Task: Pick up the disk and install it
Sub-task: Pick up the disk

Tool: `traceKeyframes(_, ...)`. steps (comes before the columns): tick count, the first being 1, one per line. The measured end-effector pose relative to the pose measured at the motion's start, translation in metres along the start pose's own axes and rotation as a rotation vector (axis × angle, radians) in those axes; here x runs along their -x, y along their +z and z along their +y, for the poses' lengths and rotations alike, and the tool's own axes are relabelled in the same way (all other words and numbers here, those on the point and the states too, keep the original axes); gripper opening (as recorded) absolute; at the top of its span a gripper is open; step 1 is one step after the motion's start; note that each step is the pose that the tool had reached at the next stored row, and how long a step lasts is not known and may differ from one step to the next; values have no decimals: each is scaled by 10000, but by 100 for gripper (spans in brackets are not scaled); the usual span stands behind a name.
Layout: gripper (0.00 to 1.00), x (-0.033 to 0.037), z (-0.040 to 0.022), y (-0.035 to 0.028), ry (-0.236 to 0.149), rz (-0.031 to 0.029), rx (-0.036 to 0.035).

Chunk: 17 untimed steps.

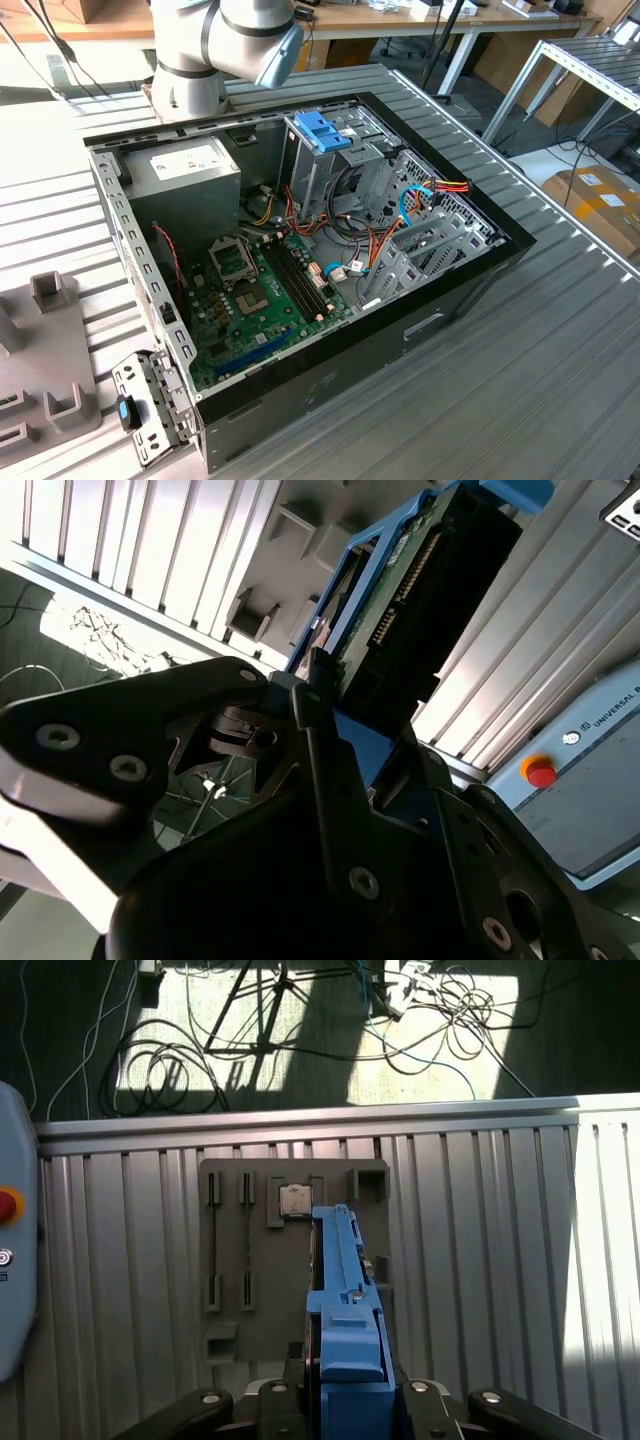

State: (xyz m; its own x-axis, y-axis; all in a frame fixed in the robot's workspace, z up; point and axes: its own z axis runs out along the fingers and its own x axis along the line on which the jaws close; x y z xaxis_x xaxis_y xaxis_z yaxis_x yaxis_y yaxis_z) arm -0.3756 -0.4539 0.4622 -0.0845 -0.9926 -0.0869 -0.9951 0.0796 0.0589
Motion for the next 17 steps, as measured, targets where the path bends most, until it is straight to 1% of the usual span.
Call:
traceKeyframes(7,37,68,0,40,-19,7,1)
traceKeyframes(13,37,104,1,93,-19,8,1)
traceKeyframes(17,37,116,20,112,-19,9,2)
